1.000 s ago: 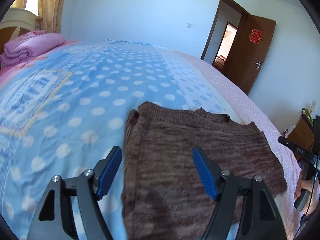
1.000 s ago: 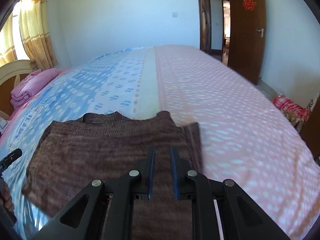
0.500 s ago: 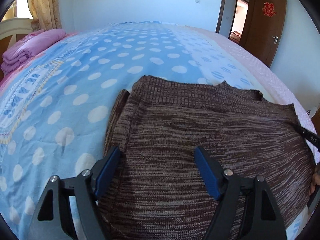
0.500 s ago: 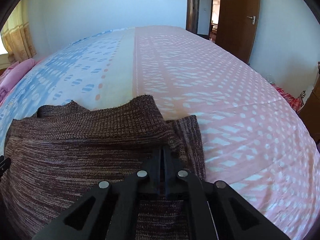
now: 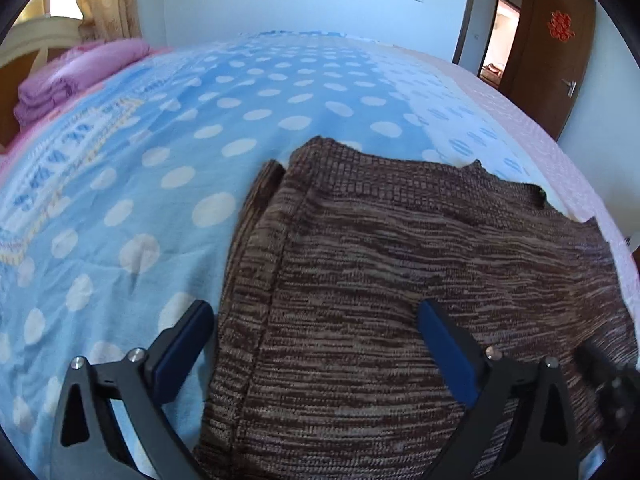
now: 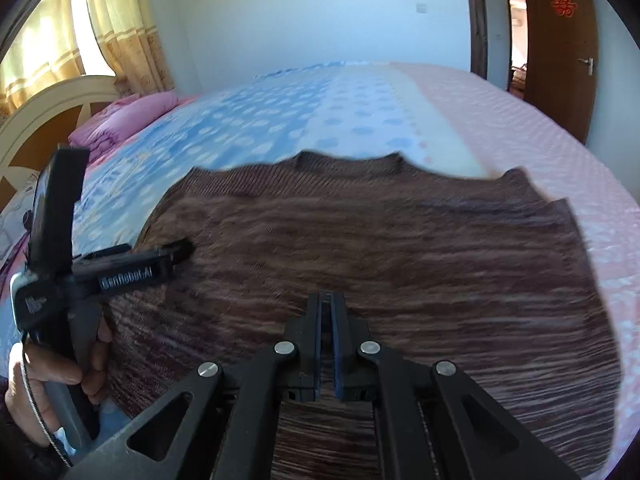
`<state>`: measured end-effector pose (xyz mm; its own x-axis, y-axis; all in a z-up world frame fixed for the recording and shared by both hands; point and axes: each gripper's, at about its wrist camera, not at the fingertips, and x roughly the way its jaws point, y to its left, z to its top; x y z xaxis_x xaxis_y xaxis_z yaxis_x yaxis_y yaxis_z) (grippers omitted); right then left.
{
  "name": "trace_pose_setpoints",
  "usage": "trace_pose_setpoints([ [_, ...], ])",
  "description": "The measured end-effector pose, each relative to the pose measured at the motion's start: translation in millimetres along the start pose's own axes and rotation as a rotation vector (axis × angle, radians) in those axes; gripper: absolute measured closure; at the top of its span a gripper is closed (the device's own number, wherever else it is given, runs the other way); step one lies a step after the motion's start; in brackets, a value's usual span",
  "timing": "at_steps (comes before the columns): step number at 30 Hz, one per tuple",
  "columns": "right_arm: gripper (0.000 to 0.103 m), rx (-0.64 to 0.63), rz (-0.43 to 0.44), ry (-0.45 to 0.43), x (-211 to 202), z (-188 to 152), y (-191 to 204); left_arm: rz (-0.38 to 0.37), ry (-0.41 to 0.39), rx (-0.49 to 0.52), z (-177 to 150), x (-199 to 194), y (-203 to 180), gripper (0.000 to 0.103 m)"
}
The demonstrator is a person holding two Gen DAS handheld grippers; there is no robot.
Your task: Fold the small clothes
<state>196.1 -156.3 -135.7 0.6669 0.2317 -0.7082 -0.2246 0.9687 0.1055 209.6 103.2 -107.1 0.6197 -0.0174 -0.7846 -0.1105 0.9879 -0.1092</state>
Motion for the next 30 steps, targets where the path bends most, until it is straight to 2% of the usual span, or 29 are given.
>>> trace_pose_setpoints([
  [3, 0.098, 0.022, 0.020, -0.009, -1.3, -1.3, -7.3, 0.011, -0.006, 0.009, -0.9, -0.8, -3.4, 0.000],
  [5, 0.085, 0.092, 0.048, 0.001, 1.8, -4.3, -21.0, 0.007, -0.005, 0.007, -0.9, -0.5, -3.1, 0.000],
  [6, 0.082, 0.135, 0.063, -0.001, 3.6, -5.5, -28.8, -0.013, -0.005, -0.006, -1.2, -1.2, 0.1, 0.000],
  [9, 0.082, 0.177, 0.105, -0.009, 4.9, -8.1, -35.0, -0.107, -0.024, -0.067, -4.7, -10.0, 15.0, 0.000],
  [12, 0.082, 0.155, 0.086, -0.015, 4.4, -7.9, -30.9, -0.231, -0.056, -0.204, -17.9, -29.1, 44.0, 0.000],
  [14, 0.082, 0.142, 0.075, -0.021, 2.5, -8.6, -28.7, -0.275, -0.090, -0.311, -35.3, -43.1, 66.0, 0.000],
  [17, 0.082, 0.153, 0.088, -0.024, 1.8, -9.2, -31.8, -0.300, -0.103, -0.361, -51.0, -54.8, 77.6, 0.001],
  [21, 0.082, 0.164, 0.100, -0.027, 1.1, -10.2, -34.3, -0.366, -0.079, -0.370, -63.2, -59.2, 70.1, 0.003],
  [25, 0.082, 0.165, 0.101, -0.029, 0.0, -10.4, -34.6, -0.304, -0.075, -0.309, -55.8, -50.5, 56.1, 0.003],
  [27, 0.082, 0.167, 0.104, -0.030, -0.4, -10.8, -35.3, -0.309, -0.071, -0.314, -48.9, -45.4, 54.7, 0.004],
  [28, 0.082, 0.167, 0.105, -0.030, -0.3, -11.0, -35.5, -0.318, -0.071, -0.322, -47.3, -43.9, 56.5, 0.007],
  [30, 0.082, 0.168, 0.106, -0.031, -0.6, -11.3, -35.8, -0.361, -0.079, -0.327, -44.9, -42.3, 56.2, 0.042],
])
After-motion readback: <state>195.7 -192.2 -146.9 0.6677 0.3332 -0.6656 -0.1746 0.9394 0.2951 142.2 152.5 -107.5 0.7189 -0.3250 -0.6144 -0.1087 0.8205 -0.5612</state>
